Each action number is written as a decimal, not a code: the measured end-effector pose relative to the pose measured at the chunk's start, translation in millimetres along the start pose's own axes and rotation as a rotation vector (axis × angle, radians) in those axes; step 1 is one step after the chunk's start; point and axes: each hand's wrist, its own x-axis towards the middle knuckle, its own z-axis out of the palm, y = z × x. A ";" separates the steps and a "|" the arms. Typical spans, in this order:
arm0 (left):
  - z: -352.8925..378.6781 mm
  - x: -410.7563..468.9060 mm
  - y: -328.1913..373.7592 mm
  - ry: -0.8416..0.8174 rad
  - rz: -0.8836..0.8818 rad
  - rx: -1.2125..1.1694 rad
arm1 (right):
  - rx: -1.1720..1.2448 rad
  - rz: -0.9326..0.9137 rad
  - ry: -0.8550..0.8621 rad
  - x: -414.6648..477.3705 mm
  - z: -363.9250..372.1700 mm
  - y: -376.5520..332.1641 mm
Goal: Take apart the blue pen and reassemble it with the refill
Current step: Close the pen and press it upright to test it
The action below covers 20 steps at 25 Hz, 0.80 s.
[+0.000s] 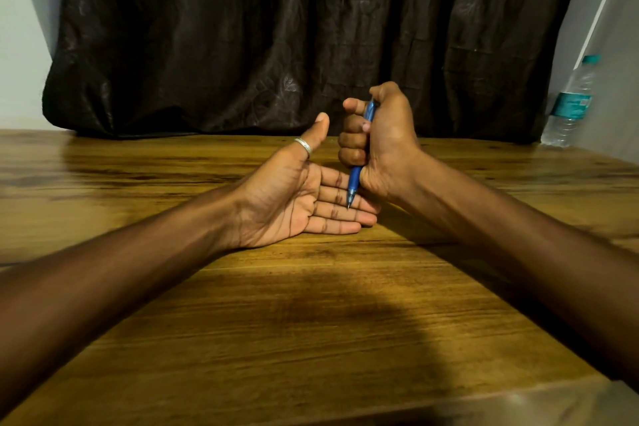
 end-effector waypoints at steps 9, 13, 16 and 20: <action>0.9 -1.7 0.0 0.000 0.005 -0.001 | 0.006 -0.005 -0.011 0.3 -0.8 0.7; 1.7 -1.5 0.2 0.007 0.003 -0.002 | 0.001 -0.003 -0.011 0.5 -1.2 1.0; 1.6 -1.4 0.3 0.009 0.006 0.001 | -0.003 -0.011 -0.016 1.2 -1.8 0.5; 1.8 -1.6 -0.2 0.015 0.006 0.003 | -0.006 -0.013 -0.013 2.5 -1.1 1.6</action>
